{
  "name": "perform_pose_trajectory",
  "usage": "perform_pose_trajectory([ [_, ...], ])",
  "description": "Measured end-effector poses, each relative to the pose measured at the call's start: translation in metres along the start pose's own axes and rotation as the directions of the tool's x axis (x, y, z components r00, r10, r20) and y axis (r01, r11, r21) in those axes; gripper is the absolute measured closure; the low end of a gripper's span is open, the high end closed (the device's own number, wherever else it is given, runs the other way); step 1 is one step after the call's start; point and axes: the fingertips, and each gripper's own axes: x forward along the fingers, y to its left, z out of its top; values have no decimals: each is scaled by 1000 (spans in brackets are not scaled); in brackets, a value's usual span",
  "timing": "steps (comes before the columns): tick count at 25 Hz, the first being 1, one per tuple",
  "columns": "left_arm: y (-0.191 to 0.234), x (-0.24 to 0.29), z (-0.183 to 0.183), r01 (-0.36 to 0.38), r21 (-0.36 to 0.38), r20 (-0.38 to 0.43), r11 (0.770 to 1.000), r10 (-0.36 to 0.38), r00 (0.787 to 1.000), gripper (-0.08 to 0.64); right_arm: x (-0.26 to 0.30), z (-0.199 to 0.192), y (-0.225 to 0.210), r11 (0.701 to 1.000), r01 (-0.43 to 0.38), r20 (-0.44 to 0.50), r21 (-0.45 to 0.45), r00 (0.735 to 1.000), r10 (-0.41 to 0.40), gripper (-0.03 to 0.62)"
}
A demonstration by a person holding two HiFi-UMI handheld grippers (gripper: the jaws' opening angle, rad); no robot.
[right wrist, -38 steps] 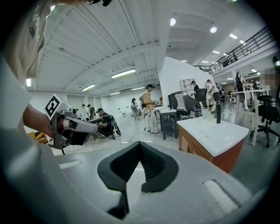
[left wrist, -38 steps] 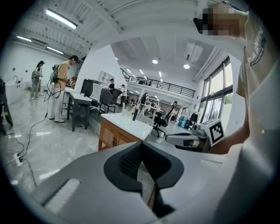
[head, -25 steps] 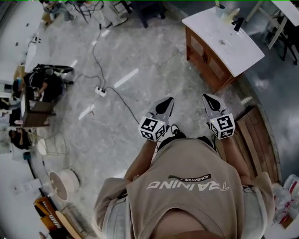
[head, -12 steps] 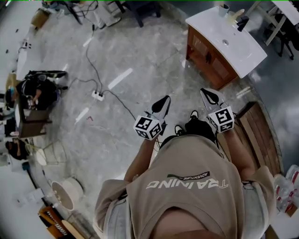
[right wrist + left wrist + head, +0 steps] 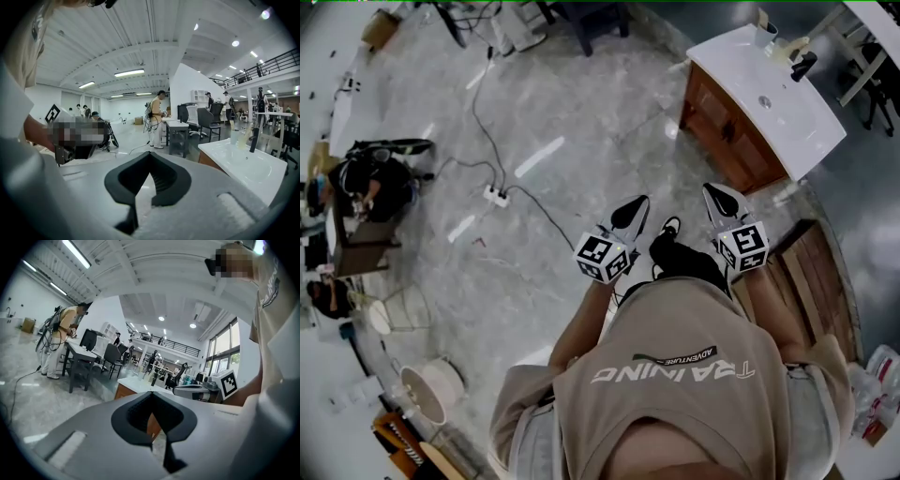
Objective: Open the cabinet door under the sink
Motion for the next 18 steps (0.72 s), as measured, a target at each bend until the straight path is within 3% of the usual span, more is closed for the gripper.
perform_pose_trajectory([
  [10,63,40,36,2,36,-83,999,1,997,541,81,13,-32,997,-14,21,70,1000,13,591],
  [18,67,120,53,145,79,-123,986,-135,983,541,105,25,-88,993,75,66,96,994,-81,591],
])
